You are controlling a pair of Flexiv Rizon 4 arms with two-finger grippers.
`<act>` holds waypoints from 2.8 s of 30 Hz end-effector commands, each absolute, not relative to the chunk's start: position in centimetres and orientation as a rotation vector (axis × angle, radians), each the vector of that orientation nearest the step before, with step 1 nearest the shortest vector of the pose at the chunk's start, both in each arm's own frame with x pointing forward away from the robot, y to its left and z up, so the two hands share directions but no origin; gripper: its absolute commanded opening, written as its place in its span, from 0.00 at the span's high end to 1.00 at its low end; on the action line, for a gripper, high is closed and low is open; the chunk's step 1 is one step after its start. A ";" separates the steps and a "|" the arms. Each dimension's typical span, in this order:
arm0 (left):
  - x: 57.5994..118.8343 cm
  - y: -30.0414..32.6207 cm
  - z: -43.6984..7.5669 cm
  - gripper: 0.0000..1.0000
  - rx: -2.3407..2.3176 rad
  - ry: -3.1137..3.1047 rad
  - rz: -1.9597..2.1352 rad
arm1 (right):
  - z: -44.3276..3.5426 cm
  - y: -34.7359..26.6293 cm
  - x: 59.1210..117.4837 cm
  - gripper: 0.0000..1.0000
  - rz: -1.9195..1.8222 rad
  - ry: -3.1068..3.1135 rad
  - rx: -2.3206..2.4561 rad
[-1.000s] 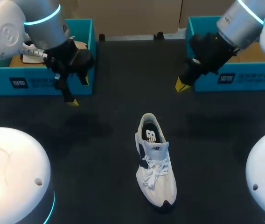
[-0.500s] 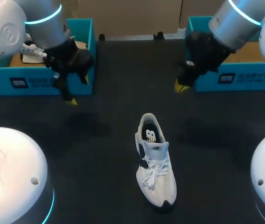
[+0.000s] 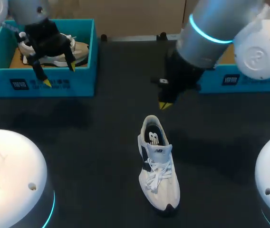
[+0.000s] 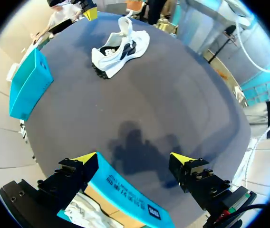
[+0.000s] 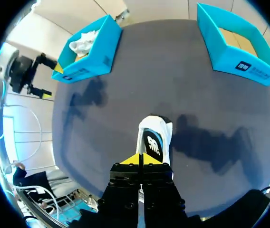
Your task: Take the shoe out of the shoebox, open the shoe tongue, remove and reinsert the insole, then place the shoe into the shoebox
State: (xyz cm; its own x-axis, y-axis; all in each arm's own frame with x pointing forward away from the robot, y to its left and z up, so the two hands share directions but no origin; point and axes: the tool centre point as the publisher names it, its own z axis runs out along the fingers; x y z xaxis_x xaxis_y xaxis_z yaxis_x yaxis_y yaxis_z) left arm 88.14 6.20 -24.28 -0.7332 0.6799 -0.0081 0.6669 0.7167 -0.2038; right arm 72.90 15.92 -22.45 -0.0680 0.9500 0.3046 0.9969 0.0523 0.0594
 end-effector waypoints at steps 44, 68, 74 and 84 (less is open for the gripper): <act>89.0 5.9 -24.2 0.00 -1.105 -2.804 0.279 | -31.5 17.8 70.0 1.00 0.201 -2.550 -2.116; 89.0 5.9 -24.2 0.00 -1.105 -2.804 0.279 | -37.2 15.7 70.5 1.00 0.492 -2.469 -2.247; 89.0 5.9 -24.2 0.00 -1.105 -2.804 0.279 | -38.9 15.1 71.0 1.00 0.514 -2.422 -2.234; 89.0 5.9 -24.2 0.00 -1.105 -2.804 0.279 | -36.9 15.2 70.4 1.00 0.565 -2.465 -2.306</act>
State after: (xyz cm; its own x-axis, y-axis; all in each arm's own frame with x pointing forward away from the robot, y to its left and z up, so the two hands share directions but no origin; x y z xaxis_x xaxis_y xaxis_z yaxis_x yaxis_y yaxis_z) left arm 89.08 5.88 -24.25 -0.7276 0.6849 0.0385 0.6634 0.7168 -0.2148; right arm 70.55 14.84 -37.19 -0.0697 0.9137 -0.4004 0.9972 0.0529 -0.0529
